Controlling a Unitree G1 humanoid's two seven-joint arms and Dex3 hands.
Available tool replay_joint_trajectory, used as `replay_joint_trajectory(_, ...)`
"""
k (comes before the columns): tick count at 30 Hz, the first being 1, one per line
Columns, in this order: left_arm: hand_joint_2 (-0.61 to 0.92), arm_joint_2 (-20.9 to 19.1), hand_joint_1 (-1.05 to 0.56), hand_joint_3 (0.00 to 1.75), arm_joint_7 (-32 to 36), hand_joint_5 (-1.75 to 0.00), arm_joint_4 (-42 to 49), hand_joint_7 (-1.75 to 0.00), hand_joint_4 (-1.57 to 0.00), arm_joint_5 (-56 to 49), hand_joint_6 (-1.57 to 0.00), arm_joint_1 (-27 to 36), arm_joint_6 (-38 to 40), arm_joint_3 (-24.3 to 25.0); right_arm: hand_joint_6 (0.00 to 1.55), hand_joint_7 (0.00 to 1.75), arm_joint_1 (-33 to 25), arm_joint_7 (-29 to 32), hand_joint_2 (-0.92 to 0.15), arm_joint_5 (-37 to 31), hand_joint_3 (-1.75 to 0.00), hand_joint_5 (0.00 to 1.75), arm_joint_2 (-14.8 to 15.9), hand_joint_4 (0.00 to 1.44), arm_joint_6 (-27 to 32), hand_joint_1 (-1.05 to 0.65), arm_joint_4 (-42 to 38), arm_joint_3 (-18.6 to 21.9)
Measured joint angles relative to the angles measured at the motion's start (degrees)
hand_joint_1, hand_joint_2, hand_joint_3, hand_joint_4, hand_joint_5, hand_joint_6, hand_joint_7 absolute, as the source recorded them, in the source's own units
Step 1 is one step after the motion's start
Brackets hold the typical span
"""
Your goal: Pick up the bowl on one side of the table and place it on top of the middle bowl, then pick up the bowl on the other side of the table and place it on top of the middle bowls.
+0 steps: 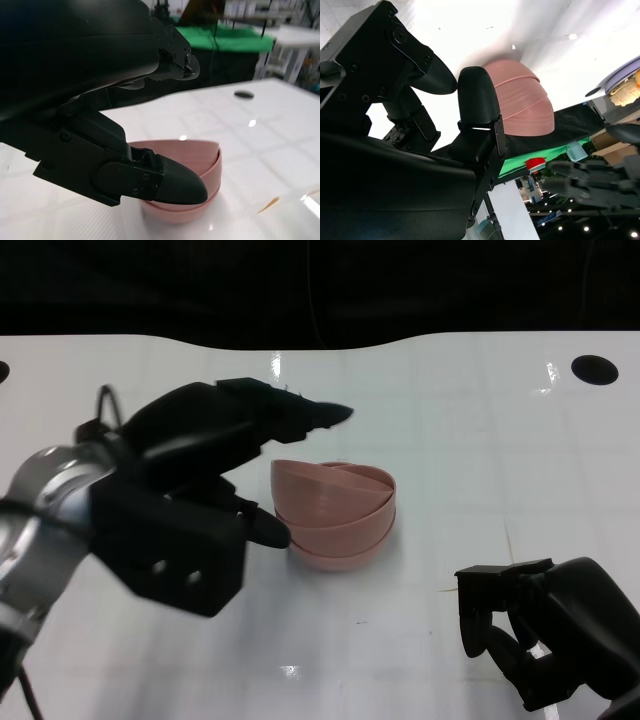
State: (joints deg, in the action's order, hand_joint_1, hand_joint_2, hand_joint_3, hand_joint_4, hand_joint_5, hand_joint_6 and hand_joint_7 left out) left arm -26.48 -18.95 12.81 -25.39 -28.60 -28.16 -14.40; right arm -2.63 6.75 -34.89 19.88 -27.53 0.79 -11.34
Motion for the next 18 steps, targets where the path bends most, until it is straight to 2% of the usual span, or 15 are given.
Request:
replay_joint_trajectory(2, 0.92, 0.0, -0.71, 0.29, 1.7, -0.35, -0.9, -0.04, -0.18, 1.8, -0.27, 3.3, -1.4, 1.9, 0.83, 1.61, 0.0, 0.1, -0.15, 0.0, -1.6, 1.75, 0.0, 1.01, -0.3, -0.05, -0.1, 0.0)
replay_joint_trajectory(3, 0.92, 0.1, -0.63, 0.25, 2.6, -0.48, -1.1, -0.07, -0.23, 2.9, -0.35, 4.7, -2.3, 2.9, 0.83, 1.61, 0.1, 0.0, -0.15, 0.0, -1.6, 1.75, 0.0, 1.01, -0.3, -0.05, -0.2, 0.0)
replay_joint_trajectory(5, 0.92, 0.9, -0.47, 0.19, 5.0, -0.87, -1.2, -0.14, -0.26, 6.1, -0.49, 7.8, -5.3, 5.2, 0.83, 1.61, 0.2, 0.0, -0.14, 0.1, -1.6, 1.75, 0.0, 1.01, -0.4, -0.05, -0.2, 0.0)
replay_joint_trajectory(7, 0.92, 2.4, -0.38, 0.15, 6.7, -1.12, -1.3, -0.24, -0.31, 10.1, -0.6, 10.8, -8.3, 7.1, 0.83, 1.61, 0.2, -0.1, -0.15, 0.6, -1.6, 1.75, 0.1, 1.0, -0.4, -0.05, -0.3, 0.0)
replay_joint_trajectory(9, 0.92, 3.9, -0.35, 0.15, 7.0, -1.24, -2.3, -0.35, -0.4, 15.3, -0.68, 14.4, -8.7, 8.9, 0.82, 1.6, 0.3, -0.2, -0.15, 0.8, -1.6, 1.75, 0.1, 1.0, -0.4, -0.06, -0.3, 0.1)
replay_joint_trajectory(10, 0.92, 4.7, -0.34, 0.17, 6.9, -1.26, -3.3, -0.49, -0.5, 18.8, -0.71, 16.6, -8.3, 9.8, 0.82, 1.6, 0.3, -0.3, -0.15, 0.9, -1.6, 1.75, 0.2, 0.99, -0.4, -0.07, -0.3, 0.2)
replay_joint_trajectory(14, 0.9, 6.6, -0.29, 0.21, 6.0, -1.3, -8.7, -0.83, -0.69, 26.6, -0.75, 24.8, -3.9, 12.1, 0.82, 1.6, 0.2, -0.5, -0.16, 1.1, -1.6, 1.75, 0.4, 0.99, -0.3, -0.07, -0.3, 0.3)
replay_joint_trajectory(15, 0.84, 6.7, -0.25, 0.35, 6.0, -1.34, -10.1, -0.94, -0.72, 27.7, -0.75, 26.5, -2.7, 12.5, 0.82, 1.6, 0.2, -0.7, -0.16, 1.2, -1.59, 1.75, 0.4, 0.99, -0.3, -0.07, -0.2, 0.3)
replay_joint_trajectory(16, 0.71, 6.9, -0.21, 0.65, 5.7, -1.41, -11.6, -1.05, -0.73, 29.1, -0.73, 28.4, -1.7, 12.9, 0.82, 1.59, 0.2, -0.7, -0.16, 1.5, -1.59, 1.75, 0.5, 0.98, -0.3, -0.07, -0.2, 0.3)
replay_joint_trajectory(17, 0.63, 7.2, -0.2, 0.81, 5.1, -1.43, -12.8, -1.08, -0.73, 30.9, -0.73, 30.1, -1.0, 13.1, 0.82, 1.59, 0.2, -0.8, -0.16, 1.7, -1.59, 1.75, 0.5, 0.98, -0.3, -0.07, -0.2, 0.4)
replay_joint_trajectory(18, 0.59, 7.4, -0.19, 0.89, 4.4, -1.44, -13.6, -1.1, -0.73, 32.5, -0.73, 31.5, -0.4, 13.3, 0.82, 1.59, 0.2, -0.8, -0.16, 1.8, -1.59, 1.75, 0.5, 0.98, -0.3, -0.07, -0.2, 0.4)
